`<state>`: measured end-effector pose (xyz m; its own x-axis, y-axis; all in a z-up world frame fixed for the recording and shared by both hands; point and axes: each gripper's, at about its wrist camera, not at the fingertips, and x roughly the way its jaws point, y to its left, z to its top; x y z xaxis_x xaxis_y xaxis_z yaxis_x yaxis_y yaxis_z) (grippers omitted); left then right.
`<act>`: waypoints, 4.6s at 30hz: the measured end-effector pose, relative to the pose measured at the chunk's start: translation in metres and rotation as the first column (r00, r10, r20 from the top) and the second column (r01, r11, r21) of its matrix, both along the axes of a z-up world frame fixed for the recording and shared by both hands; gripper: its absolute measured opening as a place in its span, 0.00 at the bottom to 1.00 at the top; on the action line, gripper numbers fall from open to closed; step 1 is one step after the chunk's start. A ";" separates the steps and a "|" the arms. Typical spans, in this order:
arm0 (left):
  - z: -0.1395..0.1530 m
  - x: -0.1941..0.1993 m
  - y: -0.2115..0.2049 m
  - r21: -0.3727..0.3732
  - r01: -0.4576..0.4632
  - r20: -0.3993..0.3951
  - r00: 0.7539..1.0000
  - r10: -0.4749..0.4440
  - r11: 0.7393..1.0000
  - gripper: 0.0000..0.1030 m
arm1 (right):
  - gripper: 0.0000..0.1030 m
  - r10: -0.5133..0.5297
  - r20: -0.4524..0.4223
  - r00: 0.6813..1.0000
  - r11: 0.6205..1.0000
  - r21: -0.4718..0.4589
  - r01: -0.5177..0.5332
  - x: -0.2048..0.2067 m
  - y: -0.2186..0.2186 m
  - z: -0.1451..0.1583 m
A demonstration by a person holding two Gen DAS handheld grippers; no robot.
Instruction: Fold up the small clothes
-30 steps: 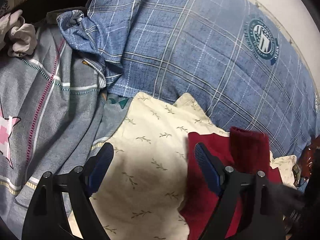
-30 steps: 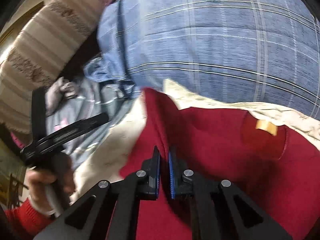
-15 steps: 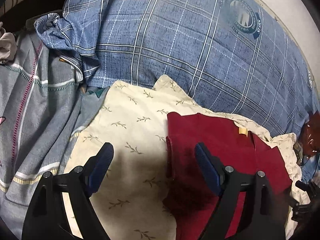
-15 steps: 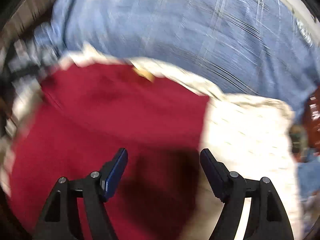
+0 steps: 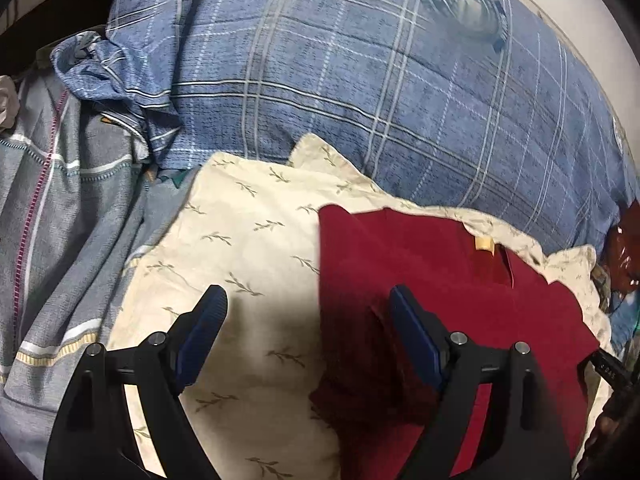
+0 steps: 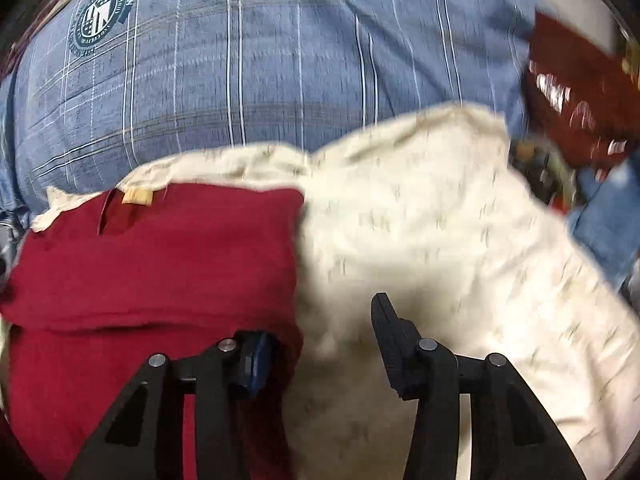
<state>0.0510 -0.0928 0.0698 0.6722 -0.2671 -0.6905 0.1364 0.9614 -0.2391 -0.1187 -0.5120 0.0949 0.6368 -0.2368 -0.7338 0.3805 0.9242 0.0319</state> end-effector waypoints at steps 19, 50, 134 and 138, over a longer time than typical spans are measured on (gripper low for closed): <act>-0.020 0.001 -0.025 0.123 0.061 -0.031 0.998 -0.057 0.991 0.83 | 0.46 0.090 -0.009 0.996 0.989 0.119 -0.088 0.091 -0.020 -0.015; -0.012 -0.023 -0.023 0.130 0.026 0.001 1.000 -0.026 0.991 0.84 | 0.58 0.174 0.034 0.984 0.980 0.087 -0.177 0.042 0.027 0.023; -0.004 -0.003 0.022 0.012 -0.049 -0.051 0.997 0.049 0.999 0.93 | 0.19 0.660 0.037 0.751 0.750 0.026 -0.660 0.145 0.209 0.018; 0.002 -0.011 0.010 -0.028 0.020 -0.021 1.000 -0.021 0.999 0.93 | 0.34 0.650 0.031 0.759 0.759 0.033 -0.651 0.118 0.198 0.017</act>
<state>0.0404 -0.0830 0.0721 0.6518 -0.3000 -0.6965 0.1508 0.9513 -0.2687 -0.0003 -0.3143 0.1118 0.6391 0.2673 -0.7212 -0.3126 0.9470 0.0739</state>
